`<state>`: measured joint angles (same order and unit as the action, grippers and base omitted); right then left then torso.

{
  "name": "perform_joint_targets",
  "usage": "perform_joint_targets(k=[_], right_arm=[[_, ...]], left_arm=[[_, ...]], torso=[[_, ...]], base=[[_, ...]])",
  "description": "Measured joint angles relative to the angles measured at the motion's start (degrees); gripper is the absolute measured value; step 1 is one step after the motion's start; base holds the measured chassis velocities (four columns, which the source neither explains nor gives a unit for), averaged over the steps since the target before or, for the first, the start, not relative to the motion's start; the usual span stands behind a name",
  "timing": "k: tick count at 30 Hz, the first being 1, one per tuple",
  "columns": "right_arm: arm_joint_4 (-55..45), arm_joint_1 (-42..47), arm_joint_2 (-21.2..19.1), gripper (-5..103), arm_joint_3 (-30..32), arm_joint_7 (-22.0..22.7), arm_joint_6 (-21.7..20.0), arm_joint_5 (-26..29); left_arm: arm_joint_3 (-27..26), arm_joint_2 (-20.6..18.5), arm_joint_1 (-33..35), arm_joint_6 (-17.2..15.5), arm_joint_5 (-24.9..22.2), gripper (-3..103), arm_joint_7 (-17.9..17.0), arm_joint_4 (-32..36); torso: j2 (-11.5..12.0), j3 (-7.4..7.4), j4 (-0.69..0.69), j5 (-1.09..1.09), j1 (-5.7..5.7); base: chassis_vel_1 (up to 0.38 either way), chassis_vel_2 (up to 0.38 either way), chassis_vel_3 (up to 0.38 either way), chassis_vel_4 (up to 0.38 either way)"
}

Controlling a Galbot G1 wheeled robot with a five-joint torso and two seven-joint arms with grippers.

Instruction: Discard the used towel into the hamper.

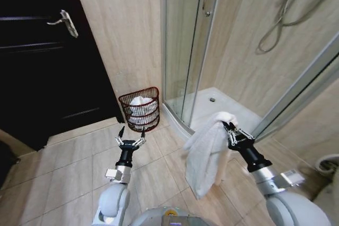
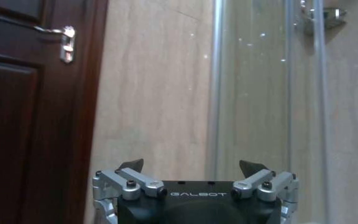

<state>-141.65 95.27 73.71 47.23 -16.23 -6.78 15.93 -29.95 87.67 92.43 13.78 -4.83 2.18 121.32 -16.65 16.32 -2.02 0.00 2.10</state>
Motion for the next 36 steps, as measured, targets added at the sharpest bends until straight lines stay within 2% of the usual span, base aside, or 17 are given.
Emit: perform_joint_targets(k=[5, 10, 18, 36], right_arm=[[1.2, -1.6, -1.1, 4, 0.8, 0.7, -0.3, 0.8], [2.4, -2.8, -0.5, 4, 0.3, 2.4, -0.8, 0.7], [4.1, -4.4, -0.8, 4, 0.4, 4.5, -1.3, 0.7], [5.2, -4.8, -0.1, 4, -0.3, 3.7, -1.0, -1.1]], left_arm=[[-0.1, -0.1, 0.2, -0.3, 0.3, 100, -0.3, 0.3], [-0.1, -0.1, 0.4, -0.3, 0.8, 100, -0.4, 0.5], [-0.1, 0.1, 0.3, 0.7, 2.5, 100, -0.7, 0.3], [0.2, 0.3, 0.6, 1.5, 2.6, 100, -0.8, 0.3]], torso=[[-1.3, 0.87, 0.0, 0.0, 0.46], [-2.8, 1.77, 0.01, 0.0, 0.98], [-4.1, 2.56, -0.01, 0.01, 1.56], [-7.7, 4.72, 0.0, 0.0, 3.01]], base=[[0.07, 0.074, 0.067, 0.072], [0.054, 0.068, 0.051, 0.066], [0.023, 0.02, 0.018, 0.021], [-0.007, 0.016, 0.004, -0.019]])
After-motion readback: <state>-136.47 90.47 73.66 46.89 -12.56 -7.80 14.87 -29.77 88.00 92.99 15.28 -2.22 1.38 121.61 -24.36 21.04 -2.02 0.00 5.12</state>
